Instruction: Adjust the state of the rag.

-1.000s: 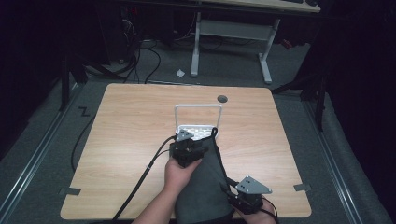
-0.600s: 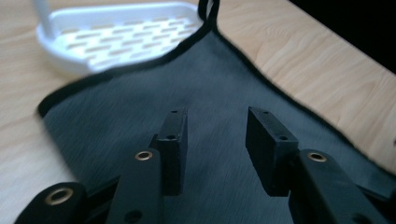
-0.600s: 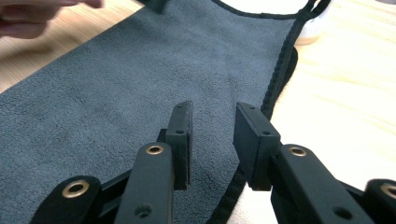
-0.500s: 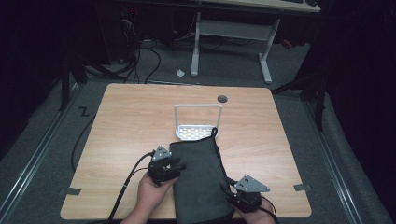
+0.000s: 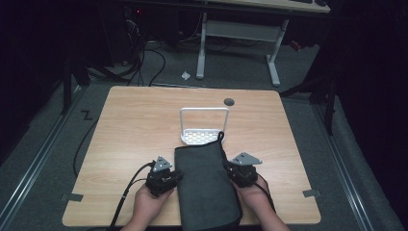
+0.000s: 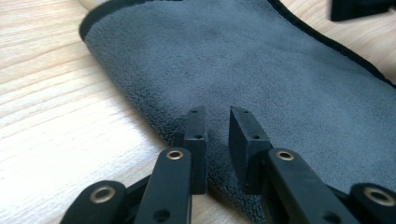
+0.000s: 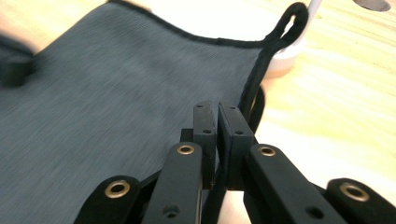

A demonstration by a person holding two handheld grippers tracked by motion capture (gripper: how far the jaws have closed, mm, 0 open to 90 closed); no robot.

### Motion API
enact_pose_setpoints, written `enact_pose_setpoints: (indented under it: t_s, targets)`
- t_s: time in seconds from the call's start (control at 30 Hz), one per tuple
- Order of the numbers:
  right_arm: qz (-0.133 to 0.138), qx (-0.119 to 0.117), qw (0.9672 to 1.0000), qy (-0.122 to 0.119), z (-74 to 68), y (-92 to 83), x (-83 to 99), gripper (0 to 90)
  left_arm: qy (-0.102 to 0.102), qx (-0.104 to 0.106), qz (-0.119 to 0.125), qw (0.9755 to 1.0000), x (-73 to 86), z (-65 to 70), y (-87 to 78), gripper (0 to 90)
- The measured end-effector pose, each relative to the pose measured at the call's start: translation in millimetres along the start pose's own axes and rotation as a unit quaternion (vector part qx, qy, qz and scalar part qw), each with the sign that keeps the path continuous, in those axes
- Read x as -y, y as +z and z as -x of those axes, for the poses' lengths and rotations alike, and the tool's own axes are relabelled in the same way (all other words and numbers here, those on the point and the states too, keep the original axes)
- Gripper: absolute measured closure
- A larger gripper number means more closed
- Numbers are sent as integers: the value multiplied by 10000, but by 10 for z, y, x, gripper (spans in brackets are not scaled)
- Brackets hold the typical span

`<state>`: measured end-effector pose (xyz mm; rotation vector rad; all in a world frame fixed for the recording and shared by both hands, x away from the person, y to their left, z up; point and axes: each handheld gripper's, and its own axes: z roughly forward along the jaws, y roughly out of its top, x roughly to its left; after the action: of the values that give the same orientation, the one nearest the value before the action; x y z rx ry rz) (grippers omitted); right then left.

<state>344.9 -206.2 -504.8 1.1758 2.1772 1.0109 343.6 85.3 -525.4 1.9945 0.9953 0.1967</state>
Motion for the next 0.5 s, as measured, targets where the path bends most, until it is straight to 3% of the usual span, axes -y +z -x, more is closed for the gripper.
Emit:
enact_pose_setpoints:
  t_s: [0.27, 0.5]
  targets:
    - [-295, 105, 9994, -121, 52, 300, -175, 868, -23, 114, 19, 9999, -17, -5, -21, 730]
    - [-600, 161, 9980, -130, 63, 401, -83, 862, 71, 71, -162, 9998, 3, 11, 84, 716]
